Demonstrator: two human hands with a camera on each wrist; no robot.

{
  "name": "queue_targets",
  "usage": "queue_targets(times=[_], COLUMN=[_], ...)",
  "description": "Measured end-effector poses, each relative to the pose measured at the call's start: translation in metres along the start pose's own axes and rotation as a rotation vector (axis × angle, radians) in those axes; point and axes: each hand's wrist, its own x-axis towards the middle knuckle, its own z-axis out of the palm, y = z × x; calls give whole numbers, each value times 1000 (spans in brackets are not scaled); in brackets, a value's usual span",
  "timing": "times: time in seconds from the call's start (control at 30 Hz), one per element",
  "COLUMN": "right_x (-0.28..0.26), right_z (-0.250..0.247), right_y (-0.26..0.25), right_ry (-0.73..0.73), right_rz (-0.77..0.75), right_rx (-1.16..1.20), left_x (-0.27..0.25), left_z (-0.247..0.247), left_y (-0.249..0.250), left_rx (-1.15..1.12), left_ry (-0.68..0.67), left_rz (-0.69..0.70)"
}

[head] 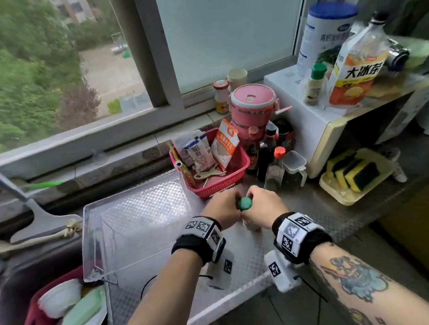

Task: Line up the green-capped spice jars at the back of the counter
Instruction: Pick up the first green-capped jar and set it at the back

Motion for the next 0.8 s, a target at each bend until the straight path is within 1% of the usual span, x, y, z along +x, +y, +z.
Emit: queue_targets(times=[0.13,0.23,0.3,0.37,0.5,0.67,0.8], right_x=[13,26,37,48,76,101,115], right_z=[-15,-13,-8,-3,14,34,42], right_y=[-64,-108,-136,-157,-184,-191,-189], right_ry=[-45,-26,-37,-50,-64,-102,-128], right_rz=[-160,-278,-344,-385,-400,-347,-318], right_rx=[31,61,68,66,46,-32,-64], left_x=[-7,-15,-18,-17,-9,11,24], left_z=[-65,-108,-131,-145,-154,-140,-130], left_y=[-21,-42,-59,-75,-100,-123,-134], left_rx=[-35,-45,-54,-70,-124,-150,-149], left_ry=[68,180,254,299,371,362,349], left_rz=[-39,-88,-127,-175,-241,-303,-312])
